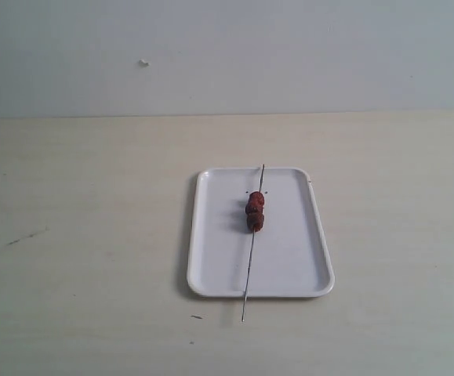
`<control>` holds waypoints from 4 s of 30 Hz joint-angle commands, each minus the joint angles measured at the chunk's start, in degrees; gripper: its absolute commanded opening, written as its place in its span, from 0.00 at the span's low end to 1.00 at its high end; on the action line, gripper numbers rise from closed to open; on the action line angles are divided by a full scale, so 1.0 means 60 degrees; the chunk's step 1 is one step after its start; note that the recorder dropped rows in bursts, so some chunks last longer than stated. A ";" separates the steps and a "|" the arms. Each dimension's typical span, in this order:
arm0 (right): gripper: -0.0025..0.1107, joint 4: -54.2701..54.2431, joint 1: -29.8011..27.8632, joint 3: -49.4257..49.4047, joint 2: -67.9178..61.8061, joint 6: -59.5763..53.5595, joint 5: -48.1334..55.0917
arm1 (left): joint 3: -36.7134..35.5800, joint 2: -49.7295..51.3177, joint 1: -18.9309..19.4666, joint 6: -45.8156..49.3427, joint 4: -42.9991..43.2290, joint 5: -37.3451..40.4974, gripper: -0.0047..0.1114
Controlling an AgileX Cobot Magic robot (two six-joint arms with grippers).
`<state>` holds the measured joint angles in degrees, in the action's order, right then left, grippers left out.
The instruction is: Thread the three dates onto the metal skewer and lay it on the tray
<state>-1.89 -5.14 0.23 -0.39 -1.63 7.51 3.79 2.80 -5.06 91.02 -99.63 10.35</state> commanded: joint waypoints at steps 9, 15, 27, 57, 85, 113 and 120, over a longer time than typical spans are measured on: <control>0.02 0.0057 -0.0034 -0.0038 0.0066 0.0130 0.0317 | -0.0038 -0.0054 0.0017 0.0031 -0.0053 0.0040 0.04; 0.02 0.0057 -0.0034 -0.0038 0.0066 0.0130 0.0317 | -0.0038 -0.0054 0.0017 0.0031 -0.0053 0.0040 0.04; 0.02 0.0076 -0.0034 -0.0038 0.0066 0.0130 0.0317 | -0.0038 -0.0054 0.0000 -0.0380 0.0854 0.0171 0.04; 0.02 0.0058 -0.0034 -0.0038 0.0066 0.0147 0.0317 | -0.0631 -0.0190 0.0000 -1.5437 1.5998 0.0008 0.04; 0.02 0.0058 -0.0034 -0.0038 0.0066 0.0150 0.0317 | -0.0631 -0.0467 0.0000 -1.5380 1.6324 0.1625 0.04; 0.02 0.0058 -0.0034 -0.0038 0.0066 0.0203 0.0317 | -0.0631 -0.0467 0.0000 -1.5380 1.6324 0.1625 0.04; 0.02 0.0058 -0.0034 -0.0038 0.0066 0.0203 0.0317 | -0.0631 -0.0467 0.0000 -1.5380 1.6324 0.1625 0.04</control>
<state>-1.77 -5.14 0.23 -0.39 -0.63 9.63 0.19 0.37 -5.06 -1.12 -1.97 20.09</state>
